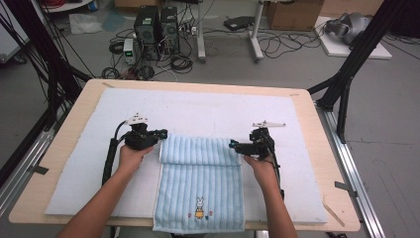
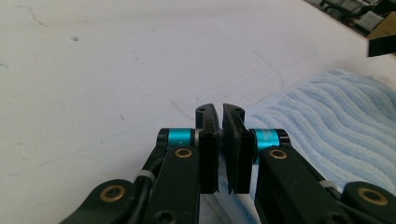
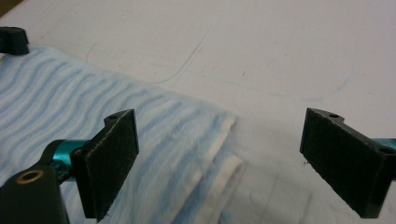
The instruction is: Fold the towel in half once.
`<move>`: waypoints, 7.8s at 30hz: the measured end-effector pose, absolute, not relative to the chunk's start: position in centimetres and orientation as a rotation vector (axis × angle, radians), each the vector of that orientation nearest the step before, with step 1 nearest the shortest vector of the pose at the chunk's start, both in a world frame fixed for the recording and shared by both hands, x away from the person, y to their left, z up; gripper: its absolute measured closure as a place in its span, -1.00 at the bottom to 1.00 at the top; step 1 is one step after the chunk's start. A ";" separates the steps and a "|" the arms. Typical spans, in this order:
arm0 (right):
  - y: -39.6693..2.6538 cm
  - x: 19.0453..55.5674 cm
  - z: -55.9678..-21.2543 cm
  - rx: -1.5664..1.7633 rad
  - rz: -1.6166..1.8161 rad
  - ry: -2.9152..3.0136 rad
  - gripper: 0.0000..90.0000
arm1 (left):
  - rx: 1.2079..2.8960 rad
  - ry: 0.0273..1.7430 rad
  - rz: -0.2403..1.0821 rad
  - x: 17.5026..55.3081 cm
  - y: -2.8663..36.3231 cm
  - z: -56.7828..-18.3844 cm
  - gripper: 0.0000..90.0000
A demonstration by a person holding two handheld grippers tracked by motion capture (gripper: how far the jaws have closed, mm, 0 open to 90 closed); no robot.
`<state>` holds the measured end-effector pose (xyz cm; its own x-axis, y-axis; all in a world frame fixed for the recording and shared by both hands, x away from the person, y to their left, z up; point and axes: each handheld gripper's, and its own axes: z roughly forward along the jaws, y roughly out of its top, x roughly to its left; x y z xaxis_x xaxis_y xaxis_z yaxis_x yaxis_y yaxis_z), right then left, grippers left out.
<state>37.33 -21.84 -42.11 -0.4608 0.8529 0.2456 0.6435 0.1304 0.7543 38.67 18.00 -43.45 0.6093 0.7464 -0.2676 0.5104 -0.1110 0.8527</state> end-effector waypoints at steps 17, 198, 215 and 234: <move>-18.8 40.9 -43.5 1.355 0.954 2.340 0.77 | 1.748 1.000 0.246 38.5 18.3 -43.1 0.88; -20.0 37.1 -43.4 1.382 1.262 2.295 0.31 | 1.924 0.910 0.251 36.4 19.2 -44.7 0.45; -19.9 34.6 -43.2 1.263 1.266 2.310 0.82 | 1.860 0.812 0.252 33.9 20.3 -44.0 0.86; -21.5 28.8 -42.5 1.133 1.395 2.269 0.81 | 1.852 0.712 0.234 29.0 20.5 -43.6 0.85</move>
<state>28.75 -21.48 -42.54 -0.6678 0.7224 0.1794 0.4860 0.2407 0.8401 29.01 20.54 -43.58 0.8009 0.5740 -0.1706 0.3606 -0.2349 0.9026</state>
